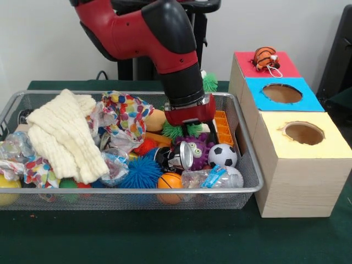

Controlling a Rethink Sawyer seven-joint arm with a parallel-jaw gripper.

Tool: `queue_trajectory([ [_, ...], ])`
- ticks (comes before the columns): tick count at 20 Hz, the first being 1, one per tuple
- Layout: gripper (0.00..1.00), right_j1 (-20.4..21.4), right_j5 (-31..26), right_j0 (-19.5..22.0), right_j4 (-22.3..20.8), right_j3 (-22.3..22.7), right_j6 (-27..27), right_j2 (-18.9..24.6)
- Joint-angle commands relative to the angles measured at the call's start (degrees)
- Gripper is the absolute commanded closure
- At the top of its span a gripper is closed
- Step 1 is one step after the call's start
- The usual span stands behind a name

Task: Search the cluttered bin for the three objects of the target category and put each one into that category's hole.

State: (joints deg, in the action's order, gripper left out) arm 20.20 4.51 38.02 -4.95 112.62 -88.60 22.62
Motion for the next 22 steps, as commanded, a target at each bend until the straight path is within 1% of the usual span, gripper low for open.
queue_trajectory([
  [1, 0.00, -0.6, -5.0, -9.9, 1.8, -4.5, -7.7, -8.6],
  [3, 0.00, 0.7, -7.5, -12.6, 0.3, -7.1, -4.7, -14.3],
  [5, 0.00, 1.8, -9.5, -14.0, -0.7, -8.7, -3.0, -18.2],
  [8, 0.00, 1.9, -10.5, -15.6, -2.6, -11.5, -0.6, -21.8],
  [11, 0.00, 1.3, -7.8, -15.8, -4.2, -12.6, -1.1, -23.0],
  [12, 1.00, 1.1, -7.2, -16.0, -4.7, -13.0, -1.6, -23.5],
  [15, 1.00, 1.3, -6.0, -14.4, -6.5, -13.2, -0.6, -21.8],
  [16, 1.00, 1.4, -8.3, -14.3, -6.3, -13.8, -0.1, -21.5],
  [19, 1.00, 2.2, -10.8, -13.9, -7.0, -14.1, 0.2, -21.2],
  [22, 1.00, 3.4, -13.2, -13.7, -9.0, -14.1, 1.4, -21.5],
])
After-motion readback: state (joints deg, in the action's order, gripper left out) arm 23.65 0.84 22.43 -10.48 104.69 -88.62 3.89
